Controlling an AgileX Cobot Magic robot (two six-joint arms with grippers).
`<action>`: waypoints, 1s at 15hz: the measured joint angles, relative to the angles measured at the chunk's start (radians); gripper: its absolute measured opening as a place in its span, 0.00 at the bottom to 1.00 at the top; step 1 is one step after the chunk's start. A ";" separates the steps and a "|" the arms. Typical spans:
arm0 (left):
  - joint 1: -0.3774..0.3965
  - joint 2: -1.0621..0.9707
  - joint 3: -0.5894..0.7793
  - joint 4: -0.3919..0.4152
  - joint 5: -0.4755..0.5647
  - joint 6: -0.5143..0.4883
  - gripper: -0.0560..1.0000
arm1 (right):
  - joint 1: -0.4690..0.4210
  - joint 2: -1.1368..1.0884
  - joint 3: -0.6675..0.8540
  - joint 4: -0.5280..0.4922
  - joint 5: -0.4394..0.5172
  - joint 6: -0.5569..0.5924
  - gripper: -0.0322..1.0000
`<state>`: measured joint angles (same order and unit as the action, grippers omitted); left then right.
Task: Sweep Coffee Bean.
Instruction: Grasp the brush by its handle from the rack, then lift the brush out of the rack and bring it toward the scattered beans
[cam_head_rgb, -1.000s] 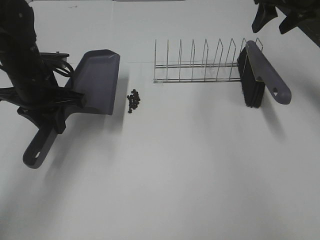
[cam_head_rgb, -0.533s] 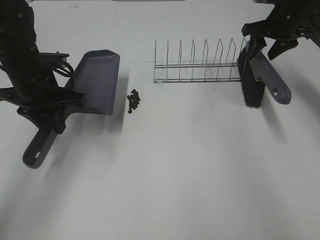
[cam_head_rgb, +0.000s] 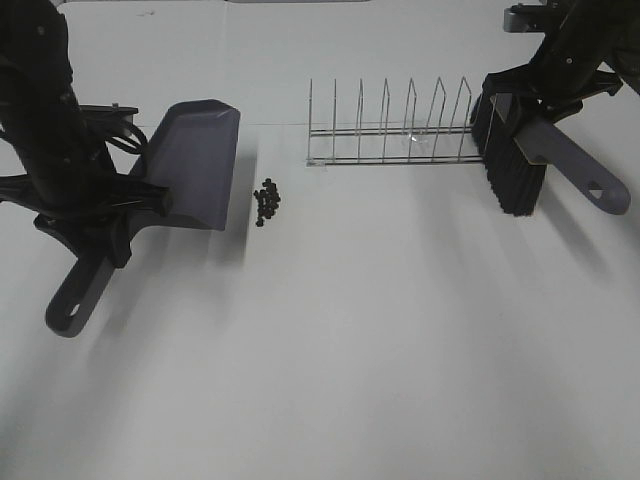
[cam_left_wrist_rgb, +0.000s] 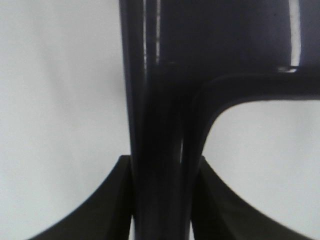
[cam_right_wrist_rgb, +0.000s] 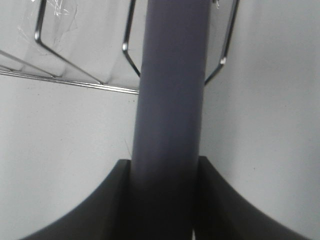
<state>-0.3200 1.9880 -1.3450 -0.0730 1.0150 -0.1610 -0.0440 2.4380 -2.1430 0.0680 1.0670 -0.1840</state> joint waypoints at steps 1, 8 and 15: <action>0.000 0.000 0.000 0.000 0.000 0.000 0.30 | 0.000 0.000 0.000 0.001 0.001 0.015 0.30; 0.000 0.000 0.000 0.000 0.000 0.000 0.30 | 0.001 -0.119 0.000 0.006 0.016 0.065 0.29; 0.000 0.000 0.000 0.002 0.001 -0.015 0.30 | 0.013 -0.263 0.000 0.092 0.159 0.072 0.29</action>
<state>-0.3200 1.9880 -1.3450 -0.0710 1.0160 -0.1760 -0.0310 2.1750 -2.1430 0.1600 1.2260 -0.1120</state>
